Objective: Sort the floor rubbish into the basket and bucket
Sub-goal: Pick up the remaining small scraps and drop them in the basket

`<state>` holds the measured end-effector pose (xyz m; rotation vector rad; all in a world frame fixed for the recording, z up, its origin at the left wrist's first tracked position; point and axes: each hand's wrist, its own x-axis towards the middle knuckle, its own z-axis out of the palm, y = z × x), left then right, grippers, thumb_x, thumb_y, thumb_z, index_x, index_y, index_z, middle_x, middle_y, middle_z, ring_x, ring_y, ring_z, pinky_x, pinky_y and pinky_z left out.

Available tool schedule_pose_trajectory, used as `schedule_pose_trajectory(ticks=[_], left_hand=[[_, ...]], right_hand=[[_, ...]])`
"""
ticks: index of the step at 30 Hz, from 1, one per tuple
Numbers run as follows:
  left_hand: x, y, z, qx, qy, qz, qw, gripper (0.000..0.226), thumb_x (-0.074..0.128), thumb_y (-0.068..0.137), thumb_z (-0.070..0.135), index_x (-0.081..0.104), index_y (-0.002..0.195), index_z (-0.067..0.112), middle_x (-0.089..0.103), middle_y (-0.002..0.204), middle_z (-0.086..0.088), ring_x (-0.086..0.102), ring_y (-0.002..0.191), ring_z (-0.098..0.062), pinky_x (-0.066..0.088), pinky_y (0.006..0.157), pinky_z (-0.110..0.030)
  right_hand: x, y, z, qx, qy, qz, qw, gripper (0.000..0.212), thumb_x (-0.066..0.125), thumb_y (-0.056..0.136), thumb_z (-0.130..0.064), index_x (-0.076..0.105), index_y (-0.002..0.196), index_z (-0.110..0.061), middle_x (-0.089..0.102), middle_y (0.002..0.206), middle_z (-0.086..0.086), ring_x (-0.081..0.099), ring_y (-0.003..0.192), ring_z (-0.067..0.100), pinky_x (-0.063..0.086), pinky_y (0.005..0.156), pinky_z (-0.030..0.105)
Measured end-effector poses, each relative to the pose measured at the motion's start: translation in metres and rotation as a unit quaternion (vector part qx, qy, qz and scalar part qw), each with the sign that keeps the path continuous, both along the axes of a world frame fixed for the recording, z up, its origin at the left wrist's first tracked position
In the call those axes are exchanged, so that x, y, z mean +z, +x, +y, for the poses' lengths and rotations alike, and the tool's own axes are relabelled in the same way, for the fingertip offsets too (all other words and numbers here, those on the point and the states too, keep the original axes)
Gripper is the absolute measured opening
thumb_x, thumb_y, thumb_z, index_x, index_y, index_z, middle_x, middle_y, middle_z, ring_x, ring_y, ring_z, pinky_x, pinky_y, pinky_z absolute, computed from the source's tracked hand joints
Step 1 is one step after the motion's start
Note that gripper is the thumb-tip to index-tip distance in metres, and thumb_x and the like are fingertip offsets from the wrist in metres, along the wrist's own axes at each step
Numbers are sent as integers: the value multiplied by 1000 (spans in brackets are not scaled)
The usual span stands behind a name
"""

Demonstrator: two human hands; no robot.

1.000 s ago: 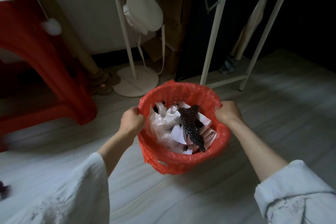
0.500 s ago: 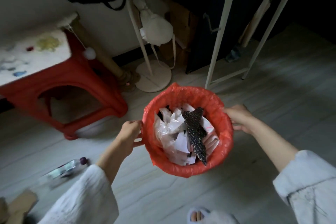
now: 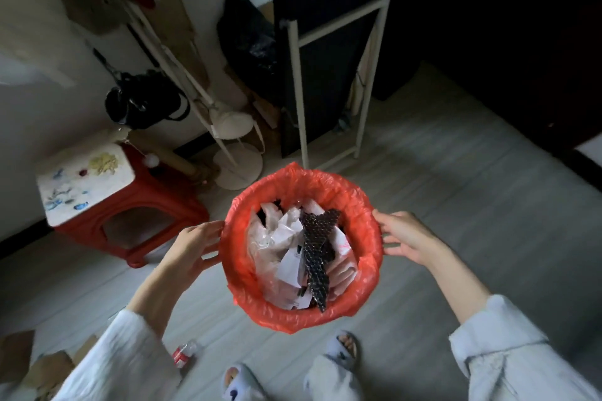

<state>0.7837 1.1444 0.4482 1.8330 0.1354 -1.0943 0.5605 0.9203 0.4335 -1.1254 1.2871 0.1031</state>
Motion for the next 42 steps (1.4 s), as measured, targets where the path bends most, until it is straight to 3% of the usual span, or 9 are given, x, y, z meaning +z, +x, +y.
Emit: schedule_pose_trajectory(ticks=[10,17,21,25,29,32,36,39,42], left_hand=[[72,-98,-177,-87,-63,-41,993,16,47,93,10,63,88,12,62,87,-6,57,79,-18,46,67,-28],[64,-165,-331,-151,-81,-29,985,23,46,95,13,59,114,8,61,88,-6,56,77,-17,43,78,-34],[42,-199,-421,-161,-84,-6,983,23,47,94,11,60,113,5,59,82,-7,55,74,-20,45,72,-33],[24,-235,-520,-161,-65,14,985,21,46,94,9,59,110,8,52,73,-5,46,61,-17,37,59,-26],[13,-276,-611,-192,-54,46,979,22,45,93,11,59,110,11,54,75,-4,48,62,-17,39,57,-27],[7,-306,-677,-214,-36,50,975,16,47,92,10,61,99,11,56,77,-3,51,63,-17,45,53,-24],[-1,-350,-749,-219,-15,67,973,18,48,90,10,62,81,15,57,80,-3,51,64,-17,43,59,-29],[-19,-391,-813,-216,-7,49,975,19,48,89,8,60,76,14,54,74,-3,46,60,-16,39,57,-28],[-47,-436,-871,-209,18,54,976,21,45,89,7,58,74,14,49,72,-2,42,58,-15,35,56,-26]], right_hand=[[77,-138,-114,-119,-48,-29,991,23,50,96,-29,59,83,-11,65,80,7,61,69,20,51,62,30],[82,-231,-219,-218,-78,-10,973,22,52,94,-28,61,93,-8,65,81,7,60,70,21,51,65,32],[75,-271,-298,-236,-79,17,968,26,53,94,-30,60,98,-6,65,86,9,60,68,19,49,58,28],[70,-304,-384,-255,-81,36,963,29,54,93,-33,60,100,-5,63,83,8,60,73,19,51,71,33],[60,-352,-461,-282,-107,72,951,40,57,90,-36,65,98,2,67,82,12,63,69,20,53,64,29],[50,-387,-516,-284,-132,106,944,48,56,88,-42,66,94,4,72,90,19,69,79,29,58,78,41],[31,-430,-584,-275,-132,110,946,41,56,86,-37,66,88,3,72,88,18,70,81,30,57,81,45],[2,-465,-653,-263,-116,108,952,30,57,84,-35,64,71,-9,67,77,14,66,68,24,58,71,36],[-49,-504,-716,-226,-101,146,958,46,51,80,-47,67,77,-5,71,80,15,70,72,27,59,73,41]])
